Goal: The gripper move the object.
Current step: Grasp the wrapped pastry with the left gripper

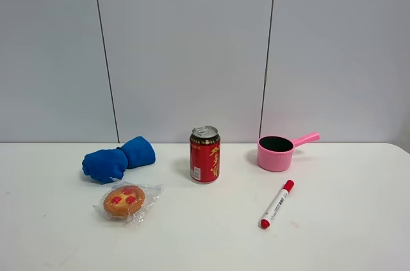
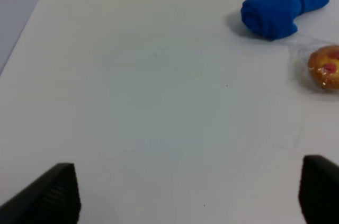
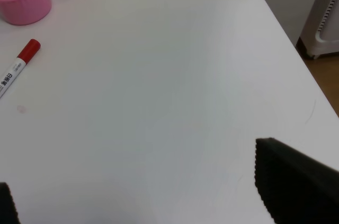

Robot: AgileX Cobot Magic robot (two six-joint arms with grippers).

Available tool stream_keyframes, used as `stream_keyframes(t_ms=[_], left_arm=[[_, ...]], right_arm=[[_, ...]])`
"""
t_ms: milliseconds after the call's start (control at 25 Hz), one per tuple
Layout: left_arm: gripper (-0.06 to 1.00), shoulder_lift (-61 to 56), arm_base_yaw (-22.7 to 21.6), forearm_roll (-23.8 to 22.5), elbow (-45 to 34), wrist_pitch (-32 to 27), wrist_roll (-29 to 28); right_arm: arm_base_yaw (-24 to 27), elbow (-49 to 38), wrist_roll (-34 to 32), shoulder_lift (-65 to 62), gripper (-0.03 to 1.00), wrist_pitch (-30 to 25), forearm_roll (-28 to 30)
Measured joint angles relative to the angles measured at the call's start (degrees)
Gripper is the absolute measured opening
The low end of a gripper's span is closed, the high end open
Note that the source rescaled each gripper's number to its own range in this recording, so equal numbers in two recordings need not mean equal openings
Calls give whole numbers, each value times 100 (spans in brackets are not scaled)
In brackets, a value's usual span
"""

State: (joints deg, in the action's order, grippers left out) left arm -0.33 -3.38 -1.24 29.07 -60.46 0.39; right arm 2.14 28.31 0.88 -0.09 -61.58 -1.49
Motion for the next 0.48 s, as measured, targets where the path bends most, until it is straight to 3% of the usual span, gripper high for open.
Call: stream_keyframes(t_ms=[480], left_arm=[[79,0,0,-42,0,0,-111]], right_arm=[[0,0,0,0,100,0,0]])
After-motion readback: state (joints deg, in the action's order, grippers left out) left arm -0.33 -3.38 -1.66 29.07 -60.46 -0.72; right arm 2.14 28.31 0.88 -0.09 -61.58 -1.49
